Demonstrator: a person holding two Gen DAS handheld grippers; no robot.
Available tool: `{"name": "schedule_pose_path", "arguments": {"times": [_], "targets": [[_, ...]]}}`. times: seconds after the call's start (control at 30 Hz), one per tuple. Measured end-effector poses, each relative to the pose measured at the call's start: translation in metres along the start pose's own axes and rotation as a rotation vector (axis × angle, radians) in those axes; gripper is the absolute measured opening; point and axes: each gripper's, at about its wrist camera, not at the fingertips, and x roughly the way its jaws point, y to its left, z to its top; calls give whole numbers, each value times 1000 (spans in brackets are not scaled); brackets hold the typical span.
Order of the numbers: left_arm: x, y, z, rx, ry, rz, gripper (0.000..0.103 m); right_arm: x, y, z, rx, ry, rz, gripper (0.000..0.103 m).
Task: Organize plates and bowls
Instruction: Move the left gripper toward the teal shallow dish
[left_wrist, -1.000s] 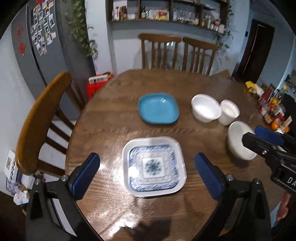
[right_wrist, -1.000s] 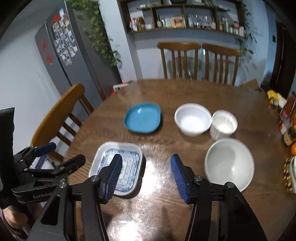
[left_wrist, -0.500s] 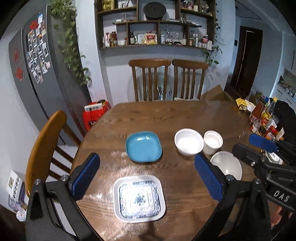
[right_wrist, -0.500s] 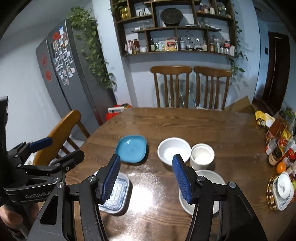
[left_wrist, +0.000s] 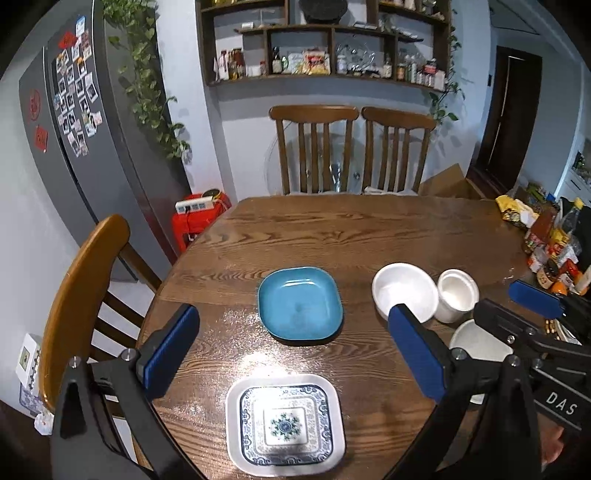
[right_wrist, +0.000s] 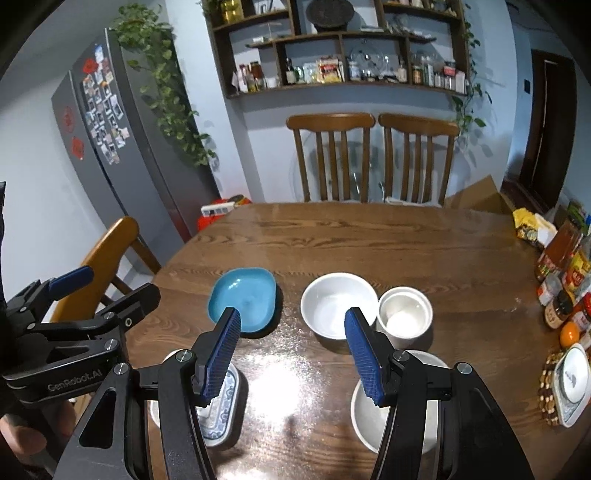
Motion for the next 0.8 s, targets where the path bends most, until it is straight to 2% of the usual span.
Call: {"name": "schedule_pose_path", "arguments": {"times": [0.3, 0.6, 0.8], "targets": [[59, 18, -8, -23, 94, 30, 102, 53, 6, 1, -13, 71, -8, 59], [112, 32, -20, -23, 149, 46, 102, 108, 8, -9, 19, 142, 13, 59], [146, 46, -28, -29, 223, 55, 102, 135, 16, -10, 0, 189, 5, 59]]}}
